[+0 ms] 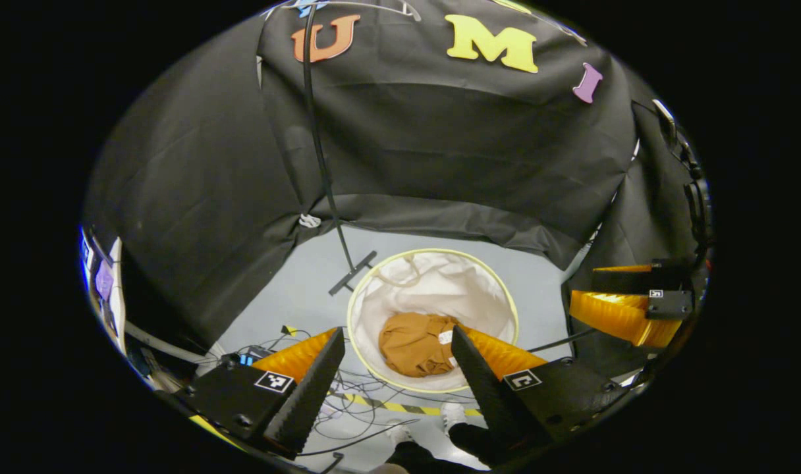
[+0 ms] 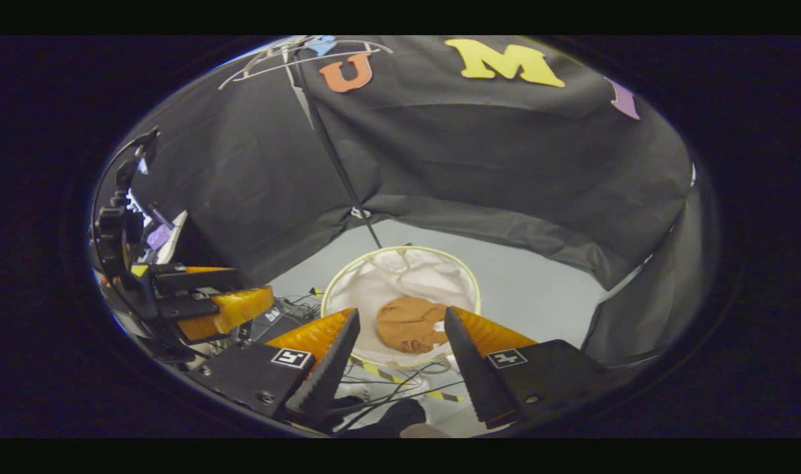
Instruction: Grasp the clothes on the hanger with both hands and then place them into the laundry hamper below.
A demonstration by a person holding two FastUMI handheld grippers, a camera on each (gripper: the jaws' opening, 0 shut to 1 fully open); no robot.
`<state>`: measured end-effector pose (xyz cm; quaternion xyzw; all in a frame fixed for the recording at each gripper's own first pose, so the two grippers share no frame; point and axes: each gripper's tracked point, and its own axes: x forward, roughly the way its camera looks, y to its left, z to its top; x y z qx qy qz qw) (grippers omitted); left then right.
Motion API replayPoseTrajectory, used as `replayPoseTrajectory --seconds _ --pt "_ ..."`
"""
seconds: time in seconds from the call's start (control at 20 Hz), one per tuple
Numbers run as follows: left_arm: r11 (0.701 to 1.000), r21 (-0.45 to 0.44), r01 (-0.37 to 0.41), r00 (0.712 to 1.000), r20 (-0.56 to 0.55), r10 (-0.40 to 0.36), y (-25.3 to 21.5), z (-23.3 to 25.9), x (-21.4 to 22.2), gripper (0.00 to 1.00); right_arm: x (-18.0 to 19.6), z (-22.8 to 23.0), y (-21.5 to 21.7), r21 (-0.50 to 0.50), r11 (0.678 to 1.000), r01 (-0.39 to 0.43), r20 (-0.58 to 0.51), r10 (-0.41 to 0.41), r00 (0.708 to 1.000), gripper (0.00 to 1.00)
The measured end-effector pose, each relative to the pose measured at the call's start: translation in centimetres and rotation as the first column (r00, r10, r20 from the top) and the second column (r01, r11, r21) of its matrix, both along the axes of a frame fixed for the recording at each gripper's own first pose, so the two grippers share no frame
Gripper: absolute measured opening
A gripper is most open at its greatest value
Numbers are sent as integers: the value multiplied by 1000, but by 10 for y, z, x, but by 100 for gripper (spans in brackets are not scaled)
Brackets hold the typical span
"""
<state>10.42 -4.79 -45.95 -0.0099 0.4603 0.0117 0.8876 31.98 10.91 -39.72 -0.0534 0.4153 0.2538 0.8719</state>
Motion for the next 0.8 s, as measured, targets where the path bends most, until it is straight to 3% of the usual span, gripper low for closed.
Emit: replayPoseTrajectory --seconds 0.4,0.5,0.8 --pt "995 92 -47 990 135 34 16 80 -19 99 -1 65 3 56 998 -34 155 25 988 83" --pt "992 112 -58 982 186 36 24 108 -23 99 -16 103 16 109 993 -37 183 16 983 83" --pt "995 92 -37 933 361 2 52 193 -50 100 -64 200 33 99 995 -34 381 -7 924 83"
